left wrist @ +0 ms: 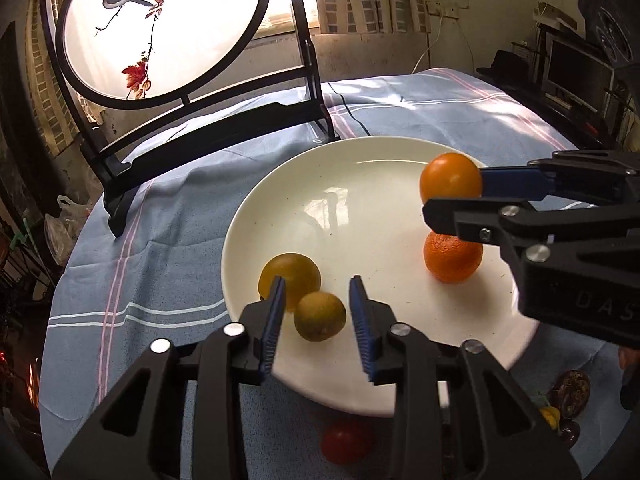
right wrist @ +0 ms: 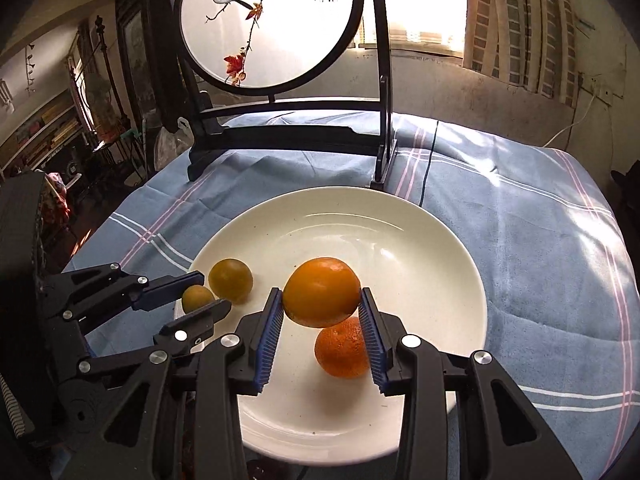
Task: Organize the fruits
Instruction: 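Lower both held fruits onto the white plate and open both grippers, then grasp the brown passion fruit with the left gripper while the right grasps an orange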
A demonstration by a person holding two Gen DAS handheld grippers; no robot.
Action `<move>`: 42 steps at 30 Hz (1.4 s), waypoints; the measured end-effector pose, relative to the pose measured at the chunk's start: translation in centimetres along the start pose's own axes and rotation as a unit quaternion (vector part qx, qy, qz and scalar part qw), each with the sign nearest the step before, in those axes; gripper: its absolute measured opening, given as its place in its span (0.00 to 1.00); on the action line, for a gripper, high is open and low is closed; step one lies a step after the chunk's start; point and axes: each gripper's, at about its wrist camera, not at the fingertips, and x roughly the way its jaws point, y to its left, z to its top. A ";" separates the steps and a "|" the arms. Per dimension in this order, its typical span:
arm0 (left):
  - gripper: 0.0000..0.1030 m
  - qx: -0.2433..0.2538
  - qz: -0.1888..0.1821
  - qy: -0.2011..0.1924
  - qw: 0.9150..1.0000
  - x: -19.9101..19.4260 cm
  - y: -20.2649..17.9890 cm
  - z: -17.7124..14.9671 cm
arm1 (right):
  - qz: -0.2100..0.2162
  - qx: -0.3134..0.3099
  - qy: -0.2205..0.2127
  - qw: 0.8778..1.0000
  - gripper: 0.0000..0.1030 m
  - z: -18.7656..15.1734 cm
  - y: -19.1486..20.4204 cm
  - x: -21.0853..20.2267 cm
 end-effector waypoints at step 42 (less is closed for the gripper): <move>0.39 0.114 -0.158 0.033 0.980 -10.1 -1.8 -16.0 | 0.112 -0.073 0.063 0.989 0.49 -16.4 9.9 -9.7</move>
